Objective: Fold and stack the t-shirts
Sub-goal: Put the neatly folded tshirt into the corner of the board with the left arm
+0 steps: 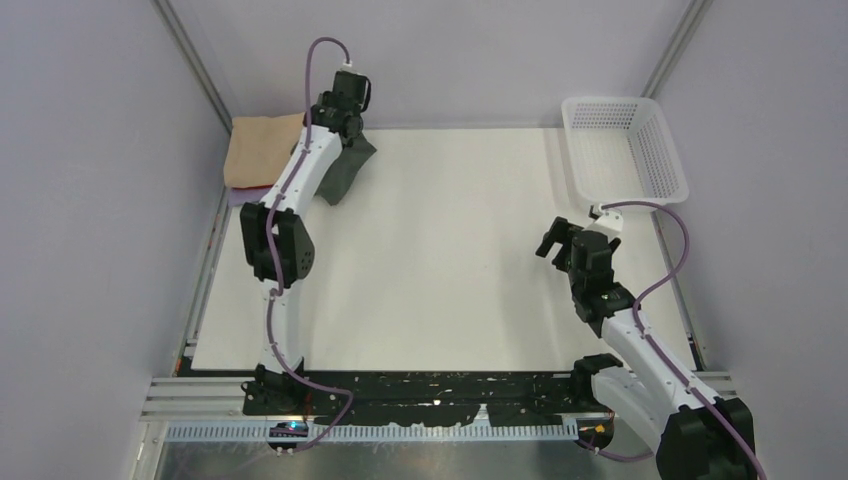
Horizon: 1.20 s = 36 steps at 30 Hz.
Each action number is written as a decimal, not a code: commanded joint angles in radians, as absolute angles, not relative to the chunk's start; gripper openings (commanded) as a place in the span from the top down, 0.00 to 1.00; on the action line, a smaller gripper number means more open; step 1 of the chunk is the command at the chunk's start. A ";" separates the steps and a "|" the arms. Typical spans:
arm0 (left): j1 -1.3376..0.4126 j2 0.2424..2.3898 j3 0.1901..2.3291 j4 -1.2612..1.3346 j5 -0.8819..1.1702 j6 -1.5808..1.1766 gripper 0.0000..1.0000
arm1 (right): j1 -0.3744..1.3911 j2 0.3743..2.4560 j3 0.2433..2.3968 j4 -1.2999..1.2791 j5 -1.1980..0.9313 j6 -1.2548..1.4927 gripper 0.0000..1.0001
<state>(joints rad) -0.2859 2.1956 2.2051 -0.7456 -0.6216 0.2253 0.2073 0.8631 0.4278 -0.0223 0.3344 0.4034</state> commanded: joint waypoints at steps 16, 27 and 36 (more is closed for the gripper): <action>-0.177 2.023 2.300 -0.712 -0.486 0.177 1.00 | 0.204 0.801 0.416 0.006 0.487 0.451 0.04; -0.029 2.179 2.377 -0.732 -0.266 0.034 1.00 | 0.204 0.826 0.425 -0.026 0.516 0.443 0.05; 0.084 2.252 2.419 -0.715 -0.261 0.008 1.00 | 0.204 0.834 0.435 -0.039 0.531 0.442 0.05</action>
